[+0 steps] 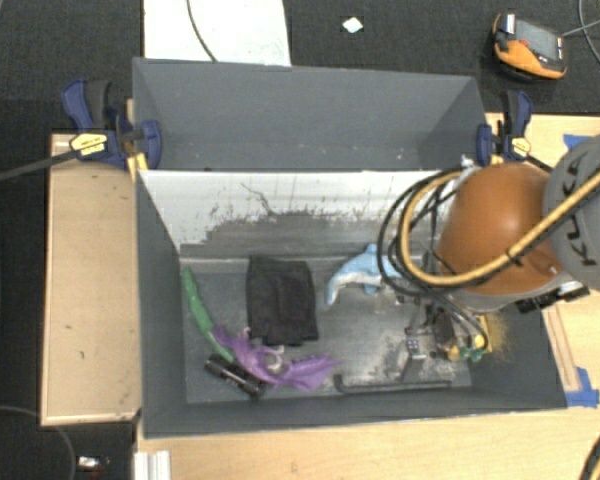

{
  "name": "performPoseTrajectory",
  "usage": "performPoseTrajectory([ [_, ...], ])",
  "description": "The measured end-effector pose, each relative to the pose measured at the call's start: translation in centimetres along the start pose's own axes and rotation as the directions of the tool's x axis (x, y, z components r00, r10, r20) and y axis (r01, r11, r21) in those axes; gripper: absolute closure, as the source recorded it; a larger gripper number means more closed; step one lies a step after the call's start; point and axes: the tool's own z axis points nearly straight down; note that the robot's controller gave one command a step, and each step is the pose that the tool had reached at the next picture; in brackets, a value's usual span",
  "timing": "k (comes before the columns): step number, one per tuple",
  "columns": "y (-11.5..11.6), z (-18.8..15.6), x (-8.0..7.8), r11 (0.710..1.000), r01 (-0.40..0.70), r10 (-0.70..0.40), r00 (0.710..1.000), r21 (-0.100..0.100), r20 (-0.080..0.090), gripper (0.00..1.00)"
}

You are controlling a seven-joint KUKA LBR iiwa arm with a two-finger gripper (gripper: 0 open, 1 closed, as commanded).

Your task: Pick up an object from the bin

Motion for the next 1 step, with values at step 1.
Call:
performPoseTrajectory([
  [1,0.00,-0.31,-0.18,1.000,0.000,0.000,1.000,0.000,0.007,0.00],
])
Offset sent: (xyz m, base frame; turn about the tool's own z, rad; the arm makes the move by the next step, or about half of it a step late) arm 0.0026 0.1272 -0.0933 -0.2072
